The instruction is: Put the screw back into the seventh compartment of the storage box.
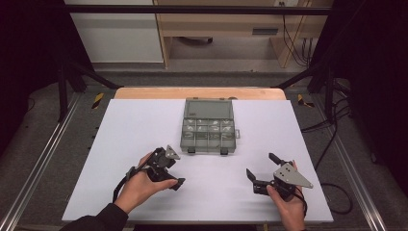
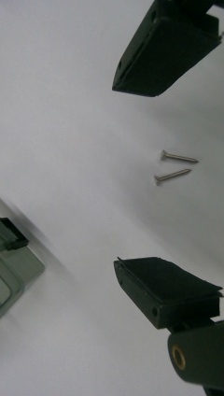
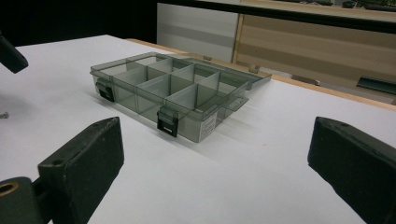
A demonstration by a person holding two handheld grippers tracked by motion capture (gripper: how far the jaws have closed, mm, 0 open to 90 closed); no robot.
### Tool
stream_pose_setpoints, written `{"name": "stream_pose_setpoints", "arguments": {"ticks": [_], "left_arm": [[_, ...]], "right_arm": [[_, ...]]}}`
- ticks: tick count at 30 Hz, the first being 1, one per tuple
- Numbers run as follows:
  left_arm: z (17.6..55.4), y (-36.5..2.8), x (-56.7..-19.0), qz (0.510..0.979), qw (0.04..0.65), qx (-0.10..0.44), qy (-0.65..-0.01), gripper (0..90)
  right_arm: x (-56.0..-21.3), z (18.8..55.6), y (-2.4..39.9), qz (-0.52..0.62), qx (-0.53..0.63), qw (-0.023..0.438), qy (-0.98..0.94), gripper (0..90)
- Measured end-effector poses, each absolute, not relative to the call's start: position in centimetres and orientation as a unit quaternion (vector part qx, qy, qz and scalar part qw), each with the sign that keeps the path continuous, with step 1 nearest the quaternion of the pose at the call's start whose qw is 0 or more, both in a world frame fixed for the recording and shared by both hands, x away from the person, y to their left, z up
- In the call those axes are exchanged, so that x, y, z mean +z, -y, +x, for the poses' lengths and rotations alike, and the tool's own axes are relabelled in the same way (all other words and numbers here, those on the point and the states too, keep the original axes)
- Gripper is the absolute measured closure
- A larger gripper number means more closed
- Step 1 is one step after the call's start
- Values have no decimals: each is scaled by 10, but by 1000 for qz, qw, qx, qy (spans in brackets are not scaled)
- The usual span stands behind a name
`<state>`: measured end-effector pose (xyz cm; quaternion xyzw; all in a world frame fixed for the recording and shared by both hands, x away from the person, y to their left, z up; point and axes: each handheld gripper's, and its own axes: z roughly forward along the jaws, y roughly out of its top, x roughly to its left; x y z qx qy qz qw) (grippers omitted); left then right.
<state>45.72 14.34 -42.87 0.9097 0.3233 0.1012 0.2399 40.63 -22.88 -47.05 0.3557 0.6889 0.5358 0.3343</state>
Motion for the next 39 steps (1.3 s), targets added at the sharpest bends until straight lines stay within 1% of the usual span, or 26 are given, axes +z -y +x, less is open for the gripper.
{"name": "stream_pose_setpoints", "arguments": {"ticks": [1, 4, 7, 14, 17, 21, 30, 37, 39], "left_arm": [[457, -144, -430, 911, 234, 101, -324, 125], [457, -147, -432, 912, 226, 97, -327, 186], [457, -149, -435, 913, 219, 93, -332, 269], [460, -152, -438, 914, 210, 73, -340, 508], [461, -153, -440, 916, 206, 64, -339, 583], [462, -153, -443, 916, 204, 56, -340, 640], [462, -146, -448, 922, 192, 50, -332, 737], [464, -146, -449, 922, 190, 51, -332, 839], [464, -146, -449, 922, 193, 52, -332, 847]], "right_arm": [[-470, 406, 229, 356, 536, 334, -689, 36], [-471, 406, 229, 356, 536, 334, -689, 36], [-471, 406, 229, 356, 536, 333, -689, 36], [-471, 407, 229, 357, 535, 333, -689, 36], [-471, 407, 228, 356, 535, 333, -690, 36], [-471, 407, 228, 356, 536, 333, -689, 36], [-471, 407, 228, 354, 535, 332, -691, 37], [-472, 407, 228, 353, 534, 333, -692, 37], [-472, 407, 228, 354, 534, 333, -692, 37]]}}
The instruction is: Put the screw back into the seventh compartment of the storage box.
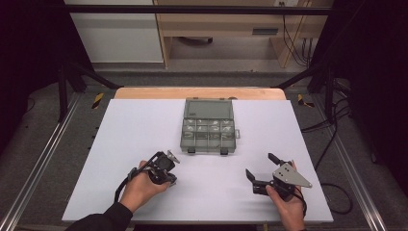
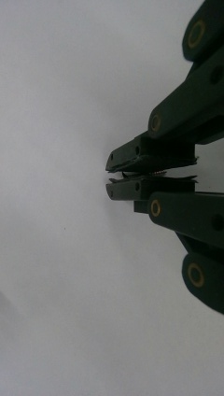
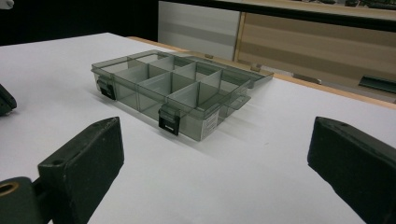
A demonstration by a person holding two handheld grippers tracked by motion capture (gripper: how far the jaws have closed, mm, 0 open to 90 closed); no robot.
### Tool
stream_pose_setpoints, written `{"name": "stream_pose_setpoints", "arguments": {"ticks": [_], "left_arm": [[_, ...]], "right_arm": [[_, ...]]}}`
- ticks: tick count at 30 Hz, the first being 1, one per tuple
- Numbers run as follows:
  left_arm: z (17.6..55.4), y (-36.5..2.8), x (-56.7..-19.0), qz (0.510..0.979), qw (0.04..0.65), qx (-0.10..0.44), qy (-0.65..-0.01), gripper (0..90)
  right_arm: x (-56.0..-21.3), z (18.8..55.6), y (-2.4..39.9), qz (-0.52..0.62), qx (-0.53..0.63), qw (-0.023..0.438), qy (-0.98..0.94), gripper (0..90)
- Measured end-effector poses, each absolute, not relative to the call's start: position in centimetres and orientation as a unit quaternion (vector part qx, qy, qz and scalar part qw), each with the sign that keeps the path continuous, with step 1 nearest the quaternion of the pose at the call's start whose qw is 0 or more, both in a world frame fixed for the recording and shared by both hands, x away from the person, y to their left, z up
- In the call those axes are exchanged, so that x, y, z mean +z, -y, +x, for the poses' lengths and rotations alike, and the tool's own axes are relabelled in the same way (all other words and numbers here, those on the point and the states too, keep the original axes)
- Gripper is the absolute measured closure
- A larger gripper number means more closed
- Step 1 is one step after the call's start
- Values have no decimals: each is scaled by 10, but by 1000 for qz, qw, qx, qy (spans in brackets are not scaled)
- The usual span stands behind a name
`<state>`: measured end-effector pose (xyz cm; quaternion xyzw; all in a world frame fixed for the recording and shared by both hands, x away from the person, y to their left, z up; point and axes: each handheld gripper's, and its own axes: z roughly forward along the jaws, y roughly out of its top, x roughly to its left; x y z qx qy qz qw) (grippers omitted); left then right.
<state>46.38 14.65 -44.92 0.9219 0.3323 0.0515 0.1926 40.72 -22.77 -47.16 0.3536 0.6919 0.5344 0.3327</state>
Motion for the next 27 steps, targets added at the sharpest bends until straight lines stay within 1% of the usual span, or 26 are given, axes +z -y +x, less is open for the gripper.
{"name": "stream_pose_setpoints", "arguments": {"ticks": [2, 8, 14, 25, 27], "left_arm": [[463, -147, -449, 921, 196, 53, -332, 876], [462, -148, -449, 920, 203, 57, -331, 877], [464, -149, -436, 912, 229, 64, -333, 878], [470, -132, -423, 903, 268, 82, -325, 878], [472, -127, -419, 899, 277, 92, -326, 878]], "right_arm": [[-472, 407, 228, 354, 535, 332, -692, 37], [-472, 407, 227, 354, 533, 332, -693, 37], [-472, 407, 227, 354, 533, 332, -693, 37], [-472, 407, 227, 355, 534, 331, -692, 36], [-472, 407, 227, 355, 533, 331, -693, 36]]}}
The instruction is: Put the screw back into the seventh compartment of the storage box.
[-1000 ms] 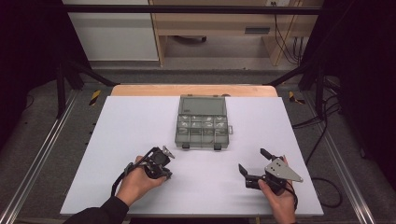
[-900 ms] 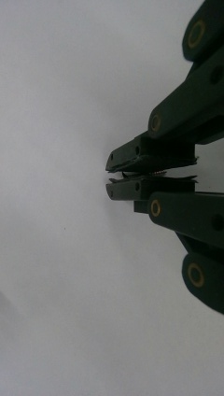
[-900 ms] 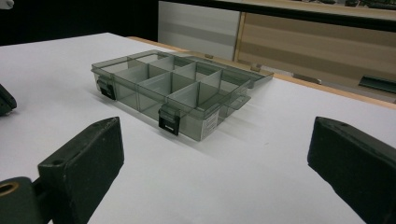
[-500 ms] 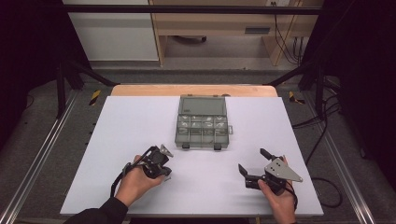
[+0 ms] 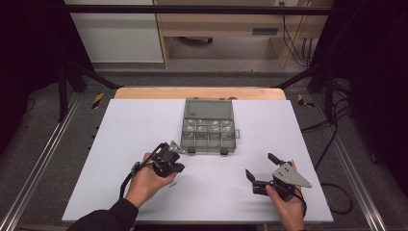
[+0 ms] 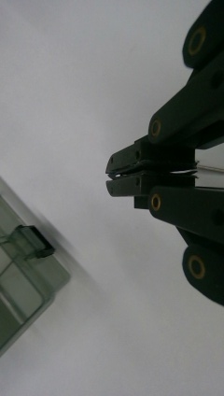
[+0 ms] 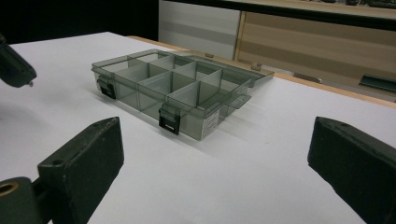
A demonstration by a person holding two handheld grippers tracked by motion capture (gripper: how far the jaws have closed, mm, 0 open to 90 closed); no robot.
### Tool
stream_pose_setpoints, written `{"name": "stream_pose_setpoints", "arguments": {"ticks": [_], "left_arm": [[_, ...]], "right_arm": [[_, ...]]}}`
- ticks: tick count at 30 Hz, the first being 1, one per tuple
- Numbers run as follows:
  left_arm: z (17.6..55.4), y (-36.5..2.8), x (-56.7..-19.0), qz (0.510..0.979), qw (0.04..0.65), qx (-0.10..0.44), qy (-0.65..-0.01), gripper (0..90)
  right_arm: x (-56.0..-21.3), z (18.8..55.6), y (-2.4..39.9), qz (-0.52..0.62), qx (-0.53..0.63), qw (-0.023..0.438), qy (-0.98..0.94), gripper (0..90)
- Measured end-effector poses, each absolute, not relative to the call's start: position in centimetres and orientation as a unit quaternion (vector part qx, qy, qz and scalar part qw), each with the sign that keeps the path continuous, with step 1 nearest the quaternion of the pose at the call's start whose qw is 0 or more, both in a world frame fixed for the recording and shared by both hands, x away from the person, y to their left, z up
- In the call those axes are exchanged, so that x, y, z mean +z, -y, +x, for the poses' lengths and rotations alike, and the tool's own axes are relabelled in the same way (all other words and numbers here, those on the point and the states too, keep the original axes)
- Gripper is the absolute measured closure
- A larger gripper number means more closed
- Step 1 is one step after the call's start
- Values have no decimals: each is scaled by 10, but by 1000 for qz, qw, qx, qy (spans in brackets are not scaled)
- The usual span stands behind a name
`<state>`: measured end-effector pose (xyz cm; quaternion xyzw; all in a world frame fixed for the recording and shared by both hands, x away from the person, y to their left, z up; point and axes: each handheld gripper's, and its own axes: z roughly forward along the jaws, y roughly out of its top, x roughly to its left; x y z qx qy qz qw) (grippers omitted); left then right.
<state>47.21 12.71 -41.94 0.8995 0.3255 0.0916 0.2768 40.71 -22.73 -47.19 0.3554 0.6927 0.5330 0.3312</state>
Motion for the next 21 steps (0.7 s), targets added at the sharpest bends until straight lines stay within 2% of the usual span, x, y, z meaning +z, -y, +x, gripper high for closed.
{"name": "stream_pose_setpoints", "arguments": {"ticks": [8, 21], "left_arm": [[484, -104, -405, 891, 303, 110, -319, 877], [495, -79, -393, 888, 318, 112, -313, 878]], "right_arm": [[-472, 407, 228, 357, 535, 331, -691, 36], [-472, 407, 229, 357, 538, 331, -688, 37]]}}
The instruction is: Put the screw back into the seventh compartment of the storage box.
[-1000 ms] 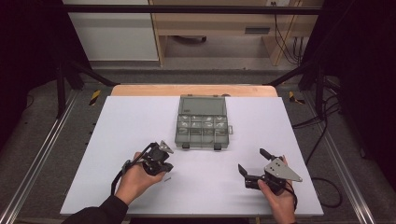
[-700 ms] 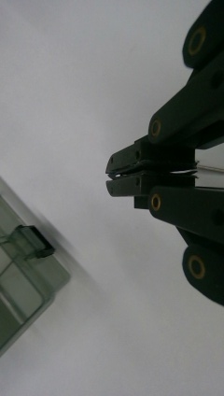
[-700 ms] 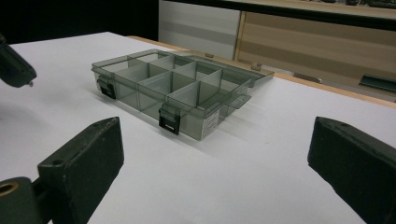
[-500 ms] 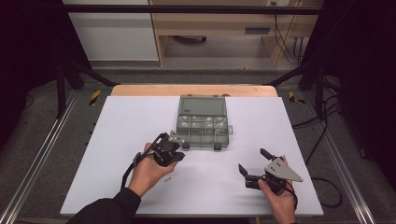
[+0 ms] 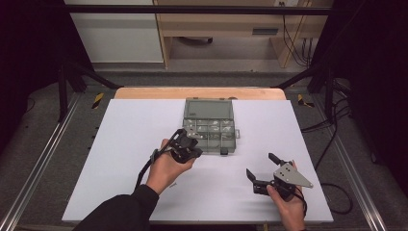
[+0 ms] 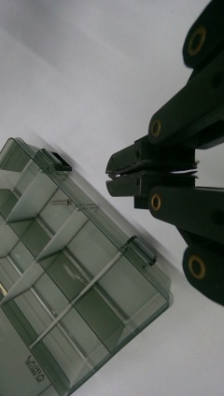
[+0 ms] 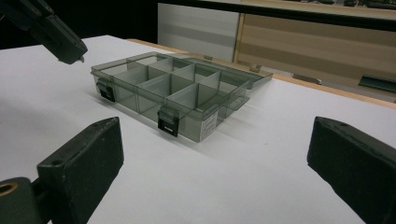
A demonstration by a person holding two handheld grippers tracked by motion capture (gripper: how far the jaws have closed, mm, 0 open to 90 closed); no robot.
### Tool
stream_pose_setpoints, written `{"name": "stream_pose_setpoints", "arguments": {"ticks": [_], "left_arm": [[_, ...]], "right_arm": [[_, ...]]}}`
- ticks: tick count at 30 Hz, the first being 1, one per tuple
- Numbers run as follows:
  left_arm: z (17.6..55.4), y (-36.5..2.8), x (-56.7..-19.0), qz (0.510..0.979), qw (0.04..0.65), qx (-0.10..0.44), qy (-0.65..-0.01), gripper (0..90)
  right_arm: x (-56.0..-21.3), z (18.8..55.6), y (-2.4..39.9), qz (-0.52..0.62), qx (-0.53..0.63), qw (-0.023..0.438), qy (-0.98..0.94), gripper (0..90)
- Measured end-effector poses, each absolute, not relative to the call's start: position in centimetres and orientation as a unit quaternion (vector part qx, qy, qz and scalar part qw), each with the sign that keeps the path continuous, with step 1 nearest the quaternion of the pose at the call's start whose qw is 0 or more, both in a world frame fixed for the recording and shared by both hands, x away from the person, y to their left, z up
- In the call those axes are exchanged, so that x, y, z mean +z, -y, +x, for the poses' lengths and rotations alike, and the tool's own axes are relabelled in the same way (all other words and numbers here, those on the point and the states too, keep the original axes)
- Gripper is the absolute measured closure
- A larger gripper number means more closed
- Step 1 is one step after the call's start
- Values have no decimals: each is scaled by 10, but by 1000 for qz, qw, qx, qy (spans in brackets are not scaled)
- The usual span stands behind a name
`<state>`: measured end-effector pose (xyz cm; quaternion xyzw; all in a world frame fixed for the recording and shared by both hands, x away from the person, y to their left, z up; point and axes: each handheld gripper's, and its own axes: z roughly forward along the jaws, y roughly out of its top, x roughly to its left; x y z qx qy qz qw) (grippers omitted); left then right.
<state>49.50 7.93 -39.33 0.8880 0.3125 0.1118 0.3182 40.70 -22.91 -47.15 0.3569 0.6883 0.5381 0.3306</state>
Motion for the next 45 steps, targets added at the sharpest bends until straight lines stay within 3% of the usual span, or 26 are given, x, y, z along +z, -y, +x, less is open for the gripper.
{"name": "stream_pose_setpoints", "arguments": {"ticks": [45], "left_arm": [[551, -24, -405, 875, 339, 116, -325, 877]], "right_arm": [[-470, 406, 231, 357, 547, 327, -683, 35]]}}
